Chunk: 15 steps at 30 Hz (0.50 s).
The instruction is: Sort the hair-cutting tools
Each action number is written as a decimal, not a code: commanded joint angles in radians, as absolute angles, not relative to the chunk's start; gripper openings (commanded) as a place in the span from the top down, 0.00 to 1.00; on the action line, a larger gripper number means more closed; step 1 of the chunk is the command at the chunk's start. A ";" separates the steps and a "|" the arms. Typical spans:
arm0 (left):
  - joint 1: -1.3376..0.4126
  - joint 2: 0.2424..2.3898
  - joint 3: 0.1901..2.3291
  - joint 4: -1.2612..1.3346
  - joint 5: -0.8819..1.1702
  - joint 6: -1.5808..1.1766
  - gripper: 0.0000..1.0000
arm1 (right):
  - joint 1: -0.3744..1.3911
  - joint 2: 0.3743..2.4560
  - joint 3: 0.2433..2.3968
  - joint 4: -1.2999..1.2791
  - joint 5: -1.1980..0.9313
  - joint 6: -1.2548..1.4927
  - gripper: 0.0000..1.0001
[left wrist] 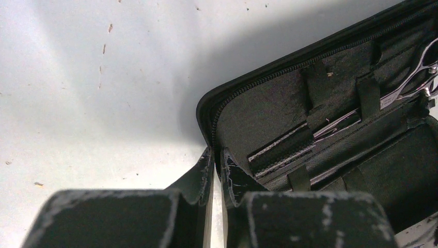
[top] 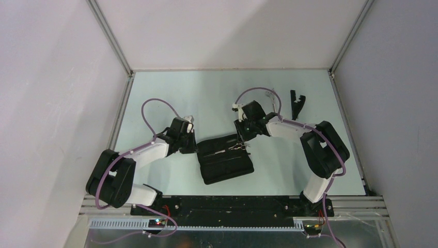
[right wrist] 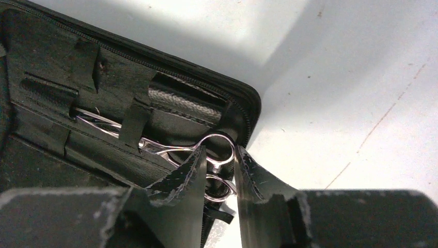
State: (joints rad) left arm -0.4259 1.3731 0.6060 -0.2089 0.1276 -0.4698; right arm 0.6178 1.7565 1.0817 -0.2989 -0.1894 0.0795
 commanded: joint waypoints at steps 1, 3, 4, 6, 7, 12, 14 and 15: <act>-0.435 1.360 0.635 -0.197 0.169 -0.465 0.90 | 0.642 1.770 1.121 -0.260 -0.199 0.094 0.70; -0.434 1.358 0.634 -0.193 0.170 -0.466 0.90 | 0.647 1.777 1.130 -0.279 -0.201 0.094 0.70; -0.434 1.358 0.633 -0.192 0.172 -0.469 0.90 | 0.649 1.783 1.135 -0.287 -0.203 0.092 0.70; -0.434 1.359 0.632 -0.189 0.177 -0.471 0.90 | 0.657 1.788 1.148 -0.305 -0.213 0.091 0.70; -0.434 1.359 0.632 -0.186 0.180 -0.473 0.90 | 0.665 1.789 1.155 -0.313 -0.219 0.092 0.70; -0.435 1.358 0.626 -0.170 0.199 -0.485 0.90 | 0.692 1.806 1.183 -0.327 -0.264 0.122 0.71; -0.435 1.357 0.623 -0.163 0.204 -0.492 0.90 | 0.698 1.817 1.193 -0.328 -0.289 0.136 0.71; -0.435 1.356 0.622 -0.161 0.208 -0.493 0.90 | 0.702 1.820 1.196 -0.326 -0.295 0.145 0.71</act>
State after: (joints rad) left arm -0.4259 1.3731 0.6060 -0.2028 0.1570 -0.4725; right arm 0.6861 1.7973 1.1461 -0.3244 -0.2398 0.1051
